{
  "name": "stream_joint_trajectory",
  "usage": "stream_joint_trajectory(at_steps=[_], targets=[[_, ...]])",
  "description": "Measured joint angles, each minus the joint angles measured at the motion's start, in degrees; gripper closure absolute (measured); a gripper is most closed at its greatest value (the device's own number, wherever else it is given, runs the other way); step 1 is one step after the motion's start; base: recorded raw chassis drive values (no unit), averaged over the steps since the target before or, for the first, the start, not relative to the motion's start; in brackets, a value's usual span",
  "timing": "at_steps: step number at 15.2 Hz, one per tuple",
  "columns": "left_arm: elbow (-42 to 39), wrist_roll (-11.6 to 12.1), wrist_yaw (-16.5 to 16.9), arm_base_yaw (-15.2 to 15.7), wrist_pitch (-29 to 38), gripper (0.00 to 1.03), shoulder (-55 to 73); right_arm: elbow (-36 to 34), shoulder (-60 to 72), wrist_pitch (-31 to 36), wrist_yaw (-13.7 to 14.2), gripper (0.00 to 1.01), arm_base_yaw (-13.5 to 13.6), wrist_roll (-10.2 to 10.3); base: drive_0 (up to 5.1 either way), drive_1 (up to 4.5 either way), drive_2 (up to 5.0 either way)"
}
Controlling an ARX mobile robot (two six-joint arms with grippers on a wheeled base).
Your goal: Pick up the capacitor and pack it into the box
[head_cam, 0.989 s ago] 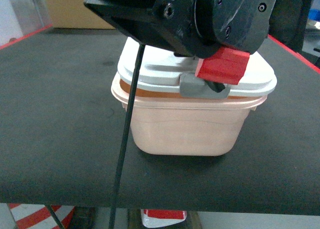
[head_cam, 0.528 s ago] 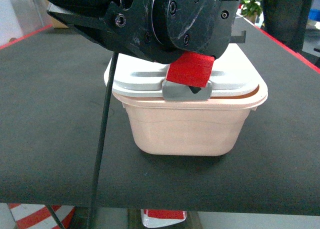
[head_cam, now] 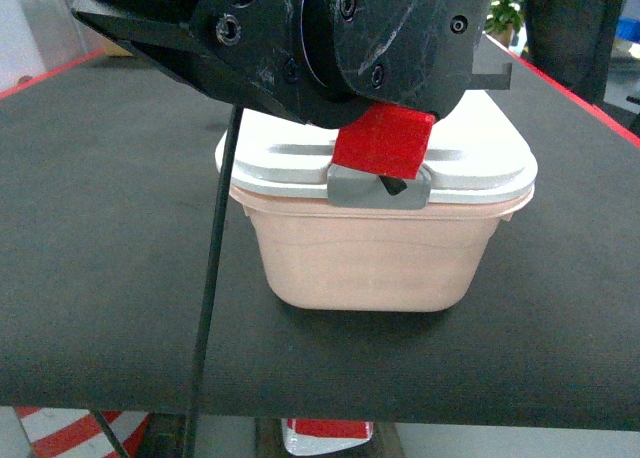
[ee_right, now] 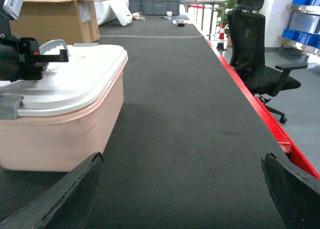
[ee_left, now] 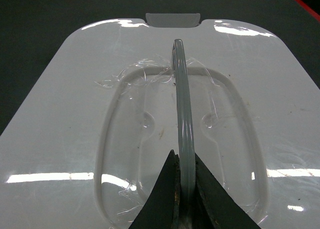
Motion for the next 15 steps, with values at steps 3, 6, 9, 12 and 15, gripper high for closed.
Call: stream_joint_trajectory(at_steps=[3, 6, 9, 12, 15], targets=[[-0.37, 1.01, 0.66, 0.35, 2.54, 0.71, -0.04, 0.00, 0.00, -0.02, 0.00, 0.03, 0.00, 0.02, 0.0, 0.00, 0.0], [-1.68, 2.47, 0.48, 0.87, 7.54, 0.35, -0.96, 0.00, 0.00, 0.00, 0.00, 0.03, 0.00, 0.02, 0.0, 0.00, 0.0], [-1.64, 4.57, 0.59, 2.38, 15.06, 0.03, -3.96, 0.00, 0.00, 0.00, 0.00, 0.03, 0.00, 0.02, 0.0, 0.00, 0.0], [-5.29, 5.79, -1.25, 6.47, 18.99, 0.05, -10.51, 0.00, 0.00, 0.00, 0.00, 0.03, 0.00, 0.02, 0.0, 0.00, 0.0], [-16.04, 8.00, -2.62, 14.71, 22.62, 0.05, -20.28, 0.00, 0.00, -0.02, 0.02, 0.03, 0.00, 0.02, 0.0, 0.00, 0.0]])
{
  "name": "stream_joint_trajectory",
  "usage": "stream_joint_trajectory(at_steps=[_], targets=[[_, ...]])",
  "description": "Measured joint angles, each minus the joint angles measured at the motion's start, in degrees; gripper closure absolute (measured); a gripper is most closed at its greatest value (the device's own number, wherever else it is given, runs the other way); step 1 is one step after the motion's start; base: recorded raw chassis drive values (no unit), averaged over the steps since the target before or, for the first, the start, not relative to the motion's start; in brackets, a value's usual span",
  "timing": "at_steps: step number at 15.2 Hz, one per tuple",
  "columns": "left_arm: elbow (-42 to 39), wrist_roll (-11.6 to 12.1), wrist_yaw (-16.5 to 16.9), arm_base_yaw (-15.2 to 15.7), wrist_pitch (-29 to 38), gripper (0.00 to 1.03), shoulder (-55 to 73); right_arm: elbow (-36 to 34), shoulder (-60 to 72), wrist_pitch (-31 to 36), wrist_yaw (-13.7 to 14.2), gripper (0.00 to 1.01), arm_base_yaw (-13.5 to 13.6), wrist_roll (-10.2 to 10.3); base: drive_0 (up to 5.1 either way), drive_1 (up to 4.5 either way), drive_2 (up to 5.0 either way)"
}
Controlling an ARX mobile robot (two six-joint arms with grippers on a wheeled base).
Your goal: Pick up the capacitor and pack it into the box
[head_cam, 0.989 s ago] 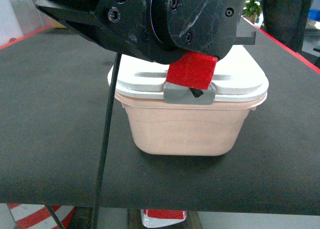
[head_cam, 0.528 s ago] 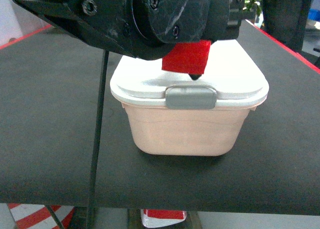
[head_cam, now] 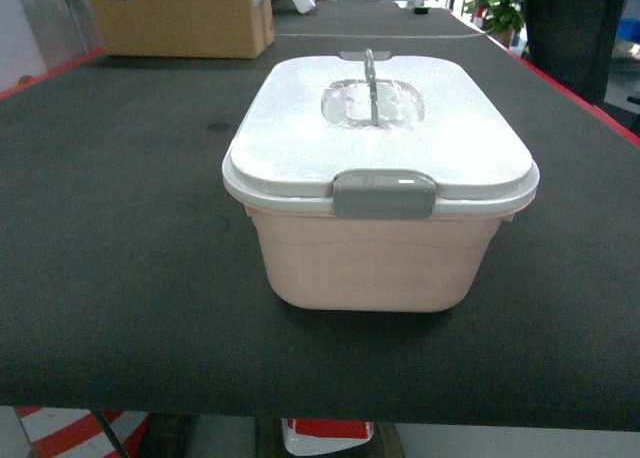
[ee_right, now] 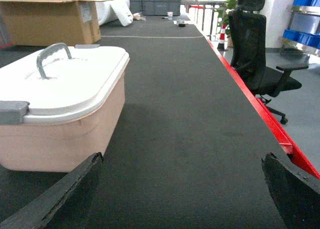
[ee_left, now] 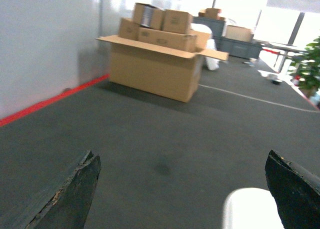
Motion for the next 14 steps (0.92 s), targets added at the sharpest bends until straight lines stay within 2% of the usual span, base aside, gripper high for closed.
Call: stream_joint_trajectory(at_steps=[1, 3, 4, 5, 6, 7, 8, 11, 12, 13, 14], targets=[[-0.39, 0.42, -0.77, 1.01, 0.17, 0.05, -0.50, 0.00, 0.00, 0.02, -0.04, 0.03, 0.00, -0.02, 0.0, 0.00, 0.0], [-0.39, 0.72, -0.02, -0.28, -0.07, 0.05, -0.28, 0.00, 0.00, 0.02, -0.02, 0.03, 0.00, 0.00, 0.0, 0.00, 0.0], [-0.50, 1.46, 3.26, -0.42, -3.48, 0.09, -1.01, 0.00, 0.00, 0.02, 0.00, 0.03, 0.00, 0.00, 0.0, 0.00, 0.0], [-5.66, 2.99, 12.15, 1.42, -5.77, 0.21, -4.74, 0.00, 0.00, 0.02, 0.11, 0.03, 0.00, 0.00, 0.0, 0.00, 0.0], [-11.91, 3.74, 16.50, 3.61, -3.63, 0.32, -8.33, 0.00, 0.00, 0.00, 0.09, 0.03, 0.00, 0.00, 0.0, 0.00, 0.0], [-18.12, 4.00, 19.12, 6.38, -0.79, 0.44, -12.59, 0.00, 0.00, 0.00, 0.00, 0.03, 0.00, -0.02, 0.0, 0.00, 0.0], [-23.71, 4.00, 20.57, 8.61, 1.60, 0.57, -16.72, 0.00, 0.00, 0.02, -0.02, 0.03, 0.00, 0.00, 0.0, 0.00, 0.0], [-37.88, 4.04, 26.01, 11.72, 4.87, 0.95, -24.81, 0.00, 0.00, 0.00, 0.00, 0.03, 0.00, -0.02, 0.0, 0.00, 0.0], [-41.72, 4.09, 27.12, 13.51, 5.64, 1.01, -27.85, 0.00, 0.00, 0.02, 0.00, 0.03, 0.00, 0.00, 0.0, 0.00, 0.0], [-45.57, 4.09, 28.20, 15.28, 6.01, 1.01, -31.89, 0.00, 0.00, 0.02, -0.02, 0.03, 0.00, 0.00, 0.0, 0.00, 0.0], [-47.89, 4.09, 29.31, 15.78, 5.92, 1.01, -34.25, 0.00, 0.00, 0.02, 0.00, 0.03, 0.00, 0.00, 0.0, 0.00, 0.0]])
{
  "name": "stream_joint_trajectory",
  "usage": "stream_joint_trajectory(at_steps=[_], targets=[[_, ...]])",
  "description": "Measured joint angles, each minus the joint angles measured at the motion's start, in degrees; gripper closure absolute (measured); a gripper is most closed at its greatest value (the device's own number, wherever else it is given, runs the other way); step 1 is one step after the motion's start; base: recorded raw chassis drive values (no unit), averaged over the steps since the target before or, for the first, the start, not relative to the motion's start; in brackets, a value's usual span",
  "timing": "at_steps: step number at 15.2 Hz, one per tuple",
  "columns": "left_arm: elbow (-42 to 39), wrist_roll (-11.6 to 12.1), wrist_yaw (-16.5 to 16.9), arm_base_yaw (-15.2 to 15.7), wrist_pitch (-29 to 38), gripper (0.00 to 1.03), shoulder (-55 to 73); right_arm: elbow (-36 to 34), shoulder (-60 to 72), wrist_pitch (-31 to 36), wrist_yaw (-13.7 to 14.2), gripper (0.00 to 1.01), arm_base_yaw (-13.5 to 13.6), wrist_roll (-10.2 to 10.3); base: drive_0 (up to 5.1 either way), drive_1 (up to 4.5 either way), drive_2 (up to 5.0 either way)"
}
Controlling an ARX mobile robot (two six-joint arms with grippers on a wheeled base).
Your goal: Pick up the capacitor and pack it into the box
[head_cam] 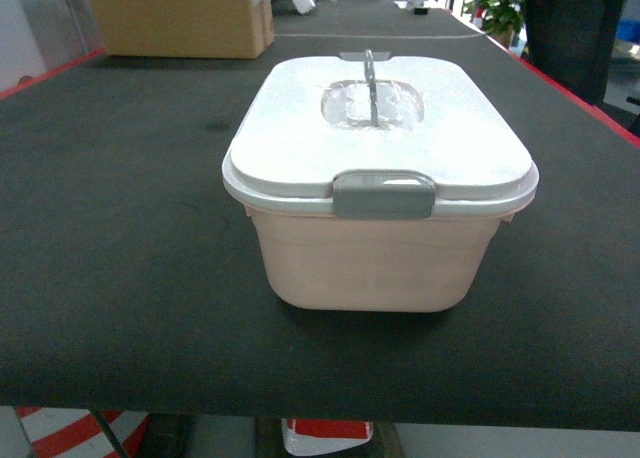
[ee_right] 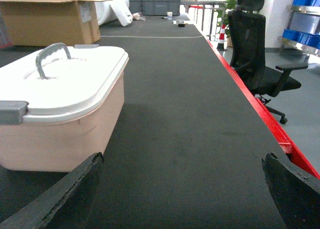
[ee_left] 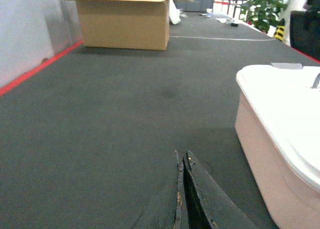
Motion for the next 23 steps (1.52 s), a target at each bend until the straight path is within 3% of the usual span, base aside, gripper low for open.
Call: stream_joint_trajectory(at_steps=[6, 7, 8, 12, 16, 17, 23], targets=[[-8.02, 0.02, 3.63, 3.61, -4.11, 1.01, -11.74, 0.00, 0.00, 0.00, 0.00, 0.03, 0.00, 0.00, 0.0, 0.00, 0.0], [-9.25, 0.11, 7.50, 6.71, -5.70, 1.01, -14.40, 0.00, 0.00, 0.00, -0.02, 0.03, 0.00, 0.00, 0.0, 0.00, 0.0], [-10.29, 0.11, 7.45, 8.22, -7.39, 1.01, -17.20, 0.00, 0.00, 0.00, 0.07, 0.03, -0.02, 0.00, 0.0, 0.00, 0.0], [-14.60, 0.13, 8.11, 7.91, -9.44, 1.01, -23.71, 0.00, 0.00, -0.02, 0.00, 0.03, 0.00, -0.02, 0.0, 0.00, 0.0], [-14.69, 0.13, 8.11, 7.91, -17.31, 1.01, -32.68, 0.00, 0.00, 0.00, -0.02, 0.03, 0.00, 0.00, 0.0, 0.00, 0.0], [-14.71, 0.13, 8.11, 7.91, -23.71, 1.01, -38.88, 0.00, 0.00, 0.00, -0.02, 0.03, 0.00, 0.00, 0.0, 0.00, 0.0], [-14.71, 0.13, 8.11, 7.91, -30.95, 1.01, -46.77, 0.00, 0.00, 0.00, -0.02, 0.03, 0.00, -0.02, 0.0, 0.00, 0.0]])
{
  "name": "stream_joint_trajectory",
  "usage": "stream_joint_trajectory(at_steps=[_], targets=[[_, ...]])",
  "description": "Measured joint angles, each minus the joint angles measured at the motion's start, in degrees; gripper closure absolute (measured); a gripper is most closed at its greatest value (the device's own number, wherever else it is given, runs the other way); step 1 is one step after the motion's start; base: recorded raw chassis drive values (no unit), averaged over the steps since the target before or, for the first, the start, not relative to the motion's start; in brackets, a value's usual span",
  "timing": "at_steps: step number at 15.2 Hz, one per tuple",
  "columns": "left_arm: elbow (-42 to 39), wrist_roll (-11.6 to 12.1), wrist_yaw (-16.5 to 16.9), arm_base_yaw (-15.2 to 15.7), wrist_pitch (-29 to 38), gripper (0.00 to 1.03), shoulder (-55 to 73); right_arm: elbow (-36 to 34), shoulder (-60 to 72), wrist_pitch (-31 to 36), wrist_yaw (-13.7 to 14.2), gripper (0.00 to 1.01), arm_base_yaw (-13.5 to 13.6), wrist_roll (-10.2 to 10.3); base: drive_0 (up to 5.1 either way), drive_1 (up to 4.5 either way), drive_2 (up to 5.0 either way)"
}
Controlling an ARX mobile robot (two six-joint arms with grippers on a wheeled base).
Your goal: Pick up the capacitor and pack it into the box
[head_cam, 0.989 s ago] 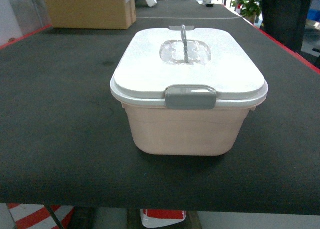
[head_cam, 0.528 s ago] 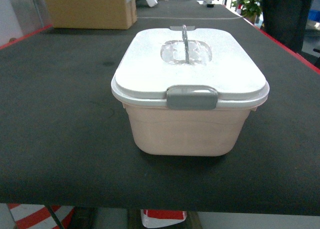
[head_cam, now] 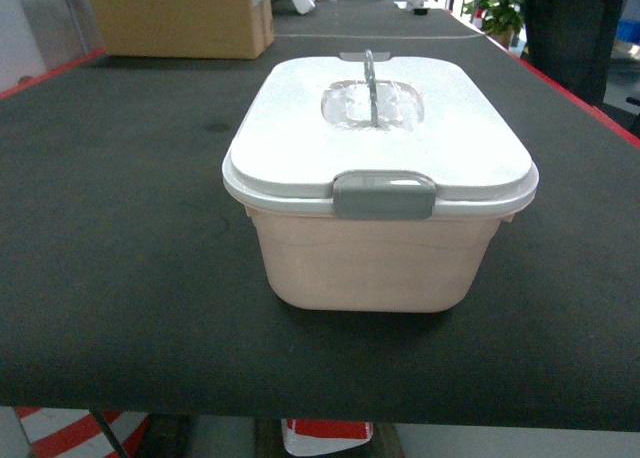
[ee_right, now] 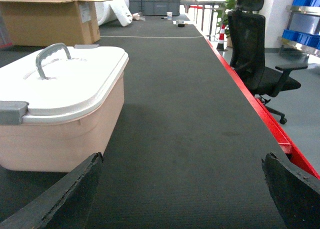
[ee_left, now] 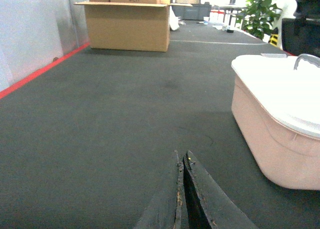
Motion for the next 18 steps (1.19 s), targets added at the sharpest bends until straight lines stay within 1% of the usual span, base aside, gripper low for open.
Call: stream_joint_trajectory(at_steps=[9, 10, 11, 13, 14, 18], targets=[[0.00, 0.00, 0.00, 0.00, -7.21, 1.01, -7.08, 0.00, 0.00, 0.00, 0.00, 0.03, 0.00, 0.02, 0.0, 0.00, 0.0], [0.11, -0.02, -0.04, 0.00, -11.39, 1.01, -9.90, 0.00, 0.00, 0.00, 0.00, 0.03, 0.00, 0.00, 0.0, 0.00, 0.0], [0.02, 0.00, 0.09, 0.00, -17.64, 1.01, -14.16, 0.00, 0.00, -0.02, 0.02, 0.03, 0.00, 0.00, 0.0, 0.00, 0.0], [0.02, 0.00, 0.02, 0.00, -17.46, 1.01, -16.46, 0.00, 0.00, 0.02, 0.02, 0.03, 0.00, 0.02, 0.0, 0.00, 0.0], [0.02, 0.00, 0.02, 0.00, -17.16, 0.98, -16.46, 0.00, 0.00, 0.00, 0.00, 0.03, 0.00, 0.02, 0.0, 0.00, 0.0], [0.02, 0.00, 0.02, 0.00, -17.27, 0.48, -16.46, 0.00, 0.00, 0.00, 0.00, 0.03, 0.00, 0.02, 0.0, 0.00, 0.0]])
